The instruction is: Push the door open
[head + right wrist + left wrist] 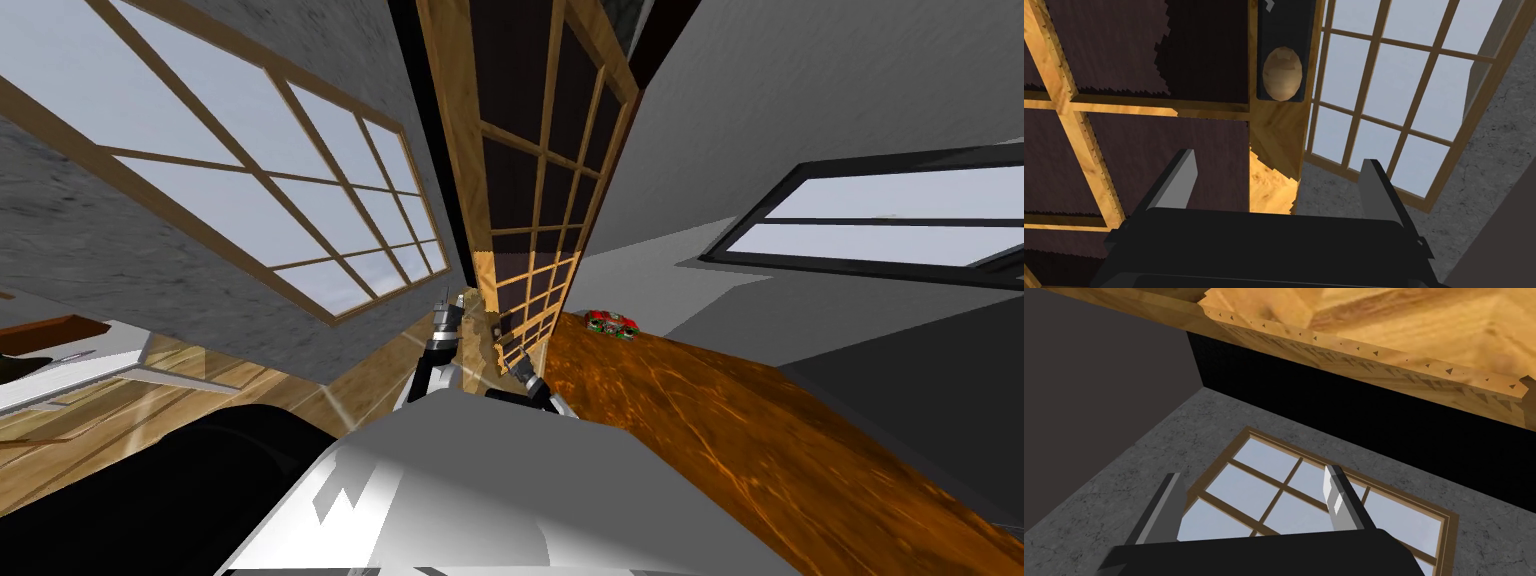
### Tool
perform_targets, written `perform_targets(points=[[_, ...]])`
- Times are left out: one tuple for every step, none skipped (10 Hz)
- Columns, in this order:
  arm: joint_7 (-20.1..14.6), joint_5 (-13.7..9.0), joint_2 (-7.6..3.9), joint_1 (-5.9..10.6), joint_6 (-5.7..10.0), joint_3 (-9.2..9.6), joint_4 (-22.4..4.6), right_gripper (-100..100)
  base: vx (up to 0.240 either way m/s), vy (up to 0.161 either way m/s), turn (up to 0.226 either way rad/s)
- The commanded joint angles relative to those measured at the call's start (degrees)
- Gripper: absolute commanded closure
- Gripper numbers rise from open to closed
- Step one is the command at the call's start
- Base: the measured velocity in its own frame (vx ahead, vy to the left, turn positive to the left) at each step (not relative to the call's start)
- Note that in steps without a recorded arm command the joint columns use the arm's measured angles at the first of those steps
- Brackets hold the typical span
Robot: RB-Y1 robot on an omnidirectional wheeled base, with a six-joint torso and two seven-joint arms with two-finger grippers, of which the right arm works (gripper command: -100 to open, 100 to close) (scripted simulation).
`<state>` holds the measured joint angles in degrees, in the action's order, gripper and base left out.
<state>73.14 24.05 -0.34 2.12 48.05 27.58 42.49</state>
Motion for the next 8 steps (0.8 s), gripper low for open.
perform_targets(points=[[0.08, -0.02, -1.26, 0.46, -0.55, -0.22, -0.06, -100, 0.099, 0.139, 0.041], [0.10, -0.03, -1.40, 0.59, -0.71, -0.28, -0.07, -100, 0.175, 0.168, 0.011], [0.14, -0.04, -1.46, 0.87, -1.05, -0.41, -0.11, -100, 0.182, 0.176, 0.018], [0.19, -0.05, -1.18, 1.16, -1.40, -0.55, -0.14, -100, 0.175, 0.224, 0.029], [0.24, -0.07, -0.60, 1.43, -1.72, -0.67, -0.18, -100, 0.167, 0.168, 0.014], [0.27, -0.08, 0.17, 1.65, -1.99, -0.78, -0.21, -100, 0.160, 0.120, 0.020], [0.31, -0.09, 1.13, 1.85, -2.23, -0.87, -0.23, -100, 0.140, 0.149, 0.024], [0.37, -0.09, 0.62, 1.75, -1.96, -0.83, -0.31, -100, 0.054, 0.069, -0.022]])
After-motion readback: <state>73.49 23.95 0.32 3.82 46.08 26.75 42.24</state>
